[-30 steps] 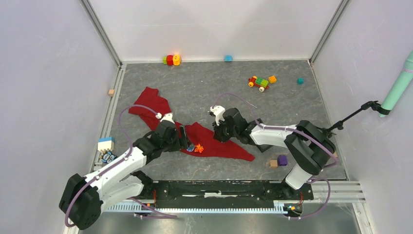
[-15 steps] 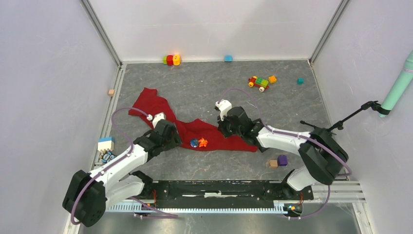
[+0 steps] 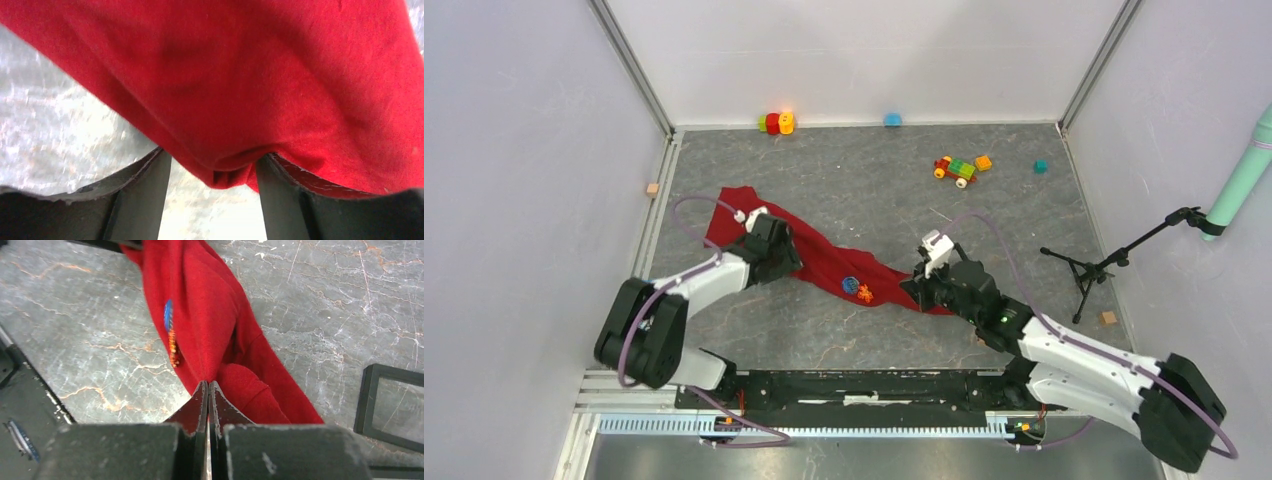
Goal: Remove the brooch from the garment
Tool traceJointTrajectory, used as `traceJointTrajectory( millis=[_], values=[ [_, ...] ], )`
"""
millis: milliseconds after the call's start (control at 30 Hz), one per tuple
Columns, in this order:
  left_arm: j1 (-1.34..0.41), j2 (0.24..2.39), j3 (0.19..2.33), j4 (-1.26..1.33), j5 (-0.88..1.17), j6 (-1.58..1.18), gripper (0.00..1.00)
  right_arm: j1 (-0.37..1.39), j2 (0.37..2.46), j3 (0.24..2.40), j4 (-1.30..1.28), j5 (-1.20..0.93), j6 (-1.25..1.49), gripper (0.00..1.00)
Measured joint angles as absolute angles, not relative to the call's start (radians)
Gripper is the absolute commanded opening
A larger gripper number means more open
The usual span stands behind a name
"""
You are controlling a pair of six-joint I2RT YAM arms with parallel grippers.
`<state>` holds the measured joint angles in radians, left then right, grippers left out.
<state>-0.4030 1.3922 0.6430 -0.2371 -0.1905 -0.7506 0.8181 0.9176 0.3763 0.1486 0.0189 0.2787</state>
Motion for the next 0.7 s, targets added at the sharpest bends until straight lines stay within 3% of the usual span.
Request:
traceJointTrajectory(
  millis=[167,333,600,700],
  values=[
    [-0.387,1.594,0.849,-0.277,-0.195,-0.725,0.76,0.818,0.743,0.285,0.149,0.0,0.33,0.0],
    [-0.428,1.669,0.952,-0.313,-0.163,-0.659,0.82,0.818,0.733,0.265,0.115,0.031,0.354,0.0],
    [-0.612,1.351,0.713,-0.312,-0.141,-0.642,0.79,0.818,0.834,0.294,0.045,0.039,0.352,0.0],
    [-0.638,1.213,0.59,-0.265,-0.081,-0.675,0.73,0.818,0.848,0.316,0.055,-0.007,0.352,0.0]
  ],
)
